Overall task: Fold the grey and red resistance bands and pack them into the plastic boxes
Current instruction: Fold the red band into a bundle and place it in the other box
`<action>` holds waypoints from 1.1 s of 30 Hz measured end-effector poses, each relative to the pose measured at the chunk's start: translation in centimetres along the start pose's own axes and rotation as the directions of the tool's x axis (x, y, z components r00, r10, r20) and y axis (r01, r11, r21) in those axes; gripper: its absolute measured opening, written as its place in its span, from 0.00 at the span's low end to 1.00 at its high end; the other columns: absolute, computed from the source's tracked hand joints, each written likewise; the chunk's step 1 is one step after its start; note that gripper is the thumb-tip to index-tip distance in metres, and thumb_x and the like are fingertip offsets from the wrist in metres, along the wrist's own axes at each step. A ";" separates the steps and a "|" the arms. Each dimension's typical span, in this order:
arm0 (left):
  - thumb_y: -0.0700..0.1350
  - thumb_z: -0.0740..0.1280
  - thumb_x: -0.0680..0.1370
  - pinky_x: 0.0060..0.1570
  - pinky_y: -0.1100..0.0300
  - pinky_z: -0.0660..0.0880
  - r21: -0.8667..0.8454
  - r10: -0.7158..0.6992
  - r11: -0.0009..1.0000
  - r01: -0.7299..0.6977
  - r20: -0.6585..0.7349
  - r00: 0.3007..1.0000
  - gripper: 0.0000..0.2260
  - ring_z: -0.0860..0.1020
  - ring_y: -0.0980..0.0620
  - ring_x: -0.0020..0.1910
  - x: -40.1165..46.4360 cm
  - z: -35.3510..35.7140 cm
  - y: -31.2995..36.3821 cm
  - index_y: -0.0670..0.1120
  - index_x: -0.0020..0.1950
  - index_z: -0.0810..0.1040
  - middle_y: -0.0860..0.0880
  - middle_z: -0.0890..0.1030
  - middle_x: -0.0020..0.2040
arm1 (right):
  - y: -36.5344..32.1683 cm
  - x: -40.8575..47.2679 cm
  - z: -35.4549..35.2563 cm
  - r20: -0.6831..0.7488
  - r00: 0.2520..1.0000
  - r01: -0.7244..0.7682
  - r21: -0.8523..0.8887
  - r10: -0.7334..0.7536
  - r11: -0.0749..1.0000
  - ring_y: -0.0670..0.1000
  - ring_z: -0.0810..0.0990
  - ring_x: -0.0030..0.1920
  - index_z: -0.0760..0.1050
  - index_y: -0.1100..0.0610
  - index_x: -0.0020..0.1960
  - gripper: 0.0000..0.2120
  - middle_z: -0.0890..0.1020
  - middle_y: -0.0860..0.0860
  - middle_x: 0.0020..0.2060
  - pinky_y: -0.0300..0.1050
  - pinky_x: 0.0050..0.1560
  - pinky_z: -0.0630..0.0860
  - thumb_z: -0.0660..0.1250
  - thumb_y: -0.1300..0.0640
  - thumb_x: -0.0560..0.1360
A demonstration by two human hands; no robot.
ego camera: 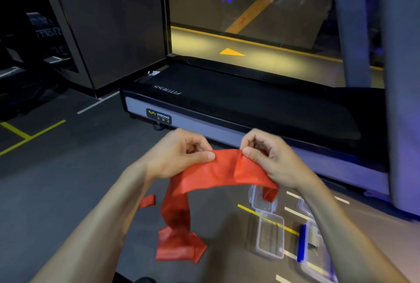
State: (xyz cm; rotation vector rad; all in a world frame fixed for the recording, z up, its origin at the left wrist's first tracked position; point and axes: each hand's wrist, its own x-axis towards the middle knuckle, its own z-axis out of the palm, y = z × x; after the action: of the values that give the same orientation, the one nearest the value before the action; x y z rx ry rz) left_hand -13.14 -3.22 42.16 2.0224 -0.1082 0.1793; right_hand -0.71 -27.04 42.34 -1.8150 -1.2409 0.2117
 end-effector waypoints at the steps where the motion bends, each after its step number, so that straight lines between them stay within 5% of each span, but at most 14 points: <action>1: 0.42 0.74 0.77 0.42 0.61 0.76 -0.017 0.016 1.000 -0.017 -0.009 1.000 0.03 0.80 0.56 0.38 -0.1 -0.3 0.5 0.44 0.45 0.84 0.44 0.85 0.41 | -0.2 0.1 0.2 0.004 1.000 0.005 0.020 -0.005 1.000 0.53 0.78 0.43 0.77 0.55 0.49 0.03 0.80 0.51 0.42 0.47 0.48 0.74 0.66 0.58 0.81; 5: 0.42 0.75 0.76 0.42 0.63 0.77 0.029 0.091 0.996 -0.089 -0.074 0.993 0.02 0.81 0.57 0.39 0.1 -0.9 1.2 0.44 0.44 0.84 0.46 0.86 0.40 | -0.9 0.6 -0.4 -0.085 0.994 0.082 0.097 -0.074 0.992 0.44 0.76 0.42 0.75 0.59 0.49 0.03 0.78 0.47 0.42 0.38 0.46 0.72 0.66 0.60 0.81; 8: 0.46 0.76 0.77 0.44 0.58 0.78 0.192 0.083 0.979 -0.065 -0.082 0.993 0.03 0.83 0.57 0.39 0.3 -0.1 -0.4 0.52 0.43 0.84 0.54 0.86 0.40 | 0.1 0.7 0.1 -0.008 1.000 0.003 0.000 -0.003 1.000 0.46 0.75 0.41 0.76 0.55 0.49 0.03 0.78 0.49 0.41 0.43 0.45 0.71 0.66 0.57 0.81; 13: 0.59 0.73 0.72 0.46 0.50 0.80 0.175 0.046 0.984 -0.035 -0.060 0.997 0.11 0.83 0.48 0.41 0.1 -0.4 -1.4 0.53 0.45 0.84 0.52 0.86 0.42 | 0.2 0.5 -0.4 0.005 0.999 -0.046 -0.006 0.046 0.999 0.48 0.75 0.42 0.76 0.53 0.49 0.04 0.79 0.49 0.41 0.43 0.46 0.72 0.66 0.60 0.83; 17: 0.49 0.76 0.76 0.41 0.62 0.75 0.008 0.028 1.000 -0.028 0.012 1.000 0.08 0.79 0.55 0.37 0.2 0.3 -1.2 0.46 0.46 0.85 0.50 0.84 0.40 | 0.4 0.2 -0.6 0.003 0.999 -0.052 0.010 0.052 0.999 0.47 0.76 0.43 0.76 0.54 0.49 0.04 0.78 0.45 0.41 0.42 0.47 0.72 0.66 0.61 0.83; 21: 0.47 0.74 0.75 0.41 0.63 0.73 -0.112 -0.024 0.993 0.034 0.088 0.996 0.06 0.76 0.55 0.39 0.2 0.4 -1.5 0.45 0.46 0.85 0.48 0.81 0.39 | 0.5 -0.1 -0.6 0.029 0.998 -0.062 0.069 0.060 0.996 0.47 0.81 0.51 0.76 0.56 0.50 0.03 0.82 0.45 0.50 0.44 0.54 0.76 0.65 0.58 0.82; 25: 0.45 0.76 0.76 0.44 0.60 0.75 -0.005 -0.095 0.995 0.096 0.118 0.988 0.03 0.77 0.57 0.38 0.7 0.9 -2.5 0.46 0.45 0.85 0.51 0.83 0.38 | 0.6 -0.5 -0.1 0.065 0.995 -0.086 0.174 0.076 0.981 0.52 0.80 0.64 0.76 0.62 0.52 0.05 0.82 0.48 0.61 0.52 0.66 0.76 0.65 0.59 0.82; 29: 0.55 0.75 0.73 0.44 0.56 0.75 0.085 -0.087 0.993 0.076 0.143 0.986 0.08 0.77 0.58 0.38 0.7 1.2 -2.4 0.52 0.42 0.84 0.55 0.83 0.38 | -0.1 -0.2 2.4 0.111 0.994 -0.026 0.168 0.007 0.986 0.50 0.77 0.69 0.75 0.62 0.51 0.04 0.79 0.51 0.66 0.48 0.69 0.73 0.65 0.62 0.82; 33: 0.46 0.74 0.76 0.41 0.49 0.74 0.096 0.010 0.995 -0.025 0.156 0.988 0.08 0.73 0.56 0.37 0.5 1.7 -1.2 0.49 0.37 0.79 0.49 0.77 0.34 | -0.2 0.2 4.3 0.149 0.989 -0.029 0.214 -0.004 0.976 0.50 0.77 0.67 0.74 0.61 0.51 0.03 0.79 0.55 0.65 0.50 0.68 0.73 0.63 0.62 0.83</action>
State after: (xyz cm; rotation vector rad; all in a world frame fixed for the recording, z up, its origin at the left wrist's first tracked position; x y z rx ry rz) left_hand -12.37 -4.22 40.43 2.1325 -0.2195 0.0380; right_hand -3.24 -24.33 40.07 -1.6426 -1.2573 0.4790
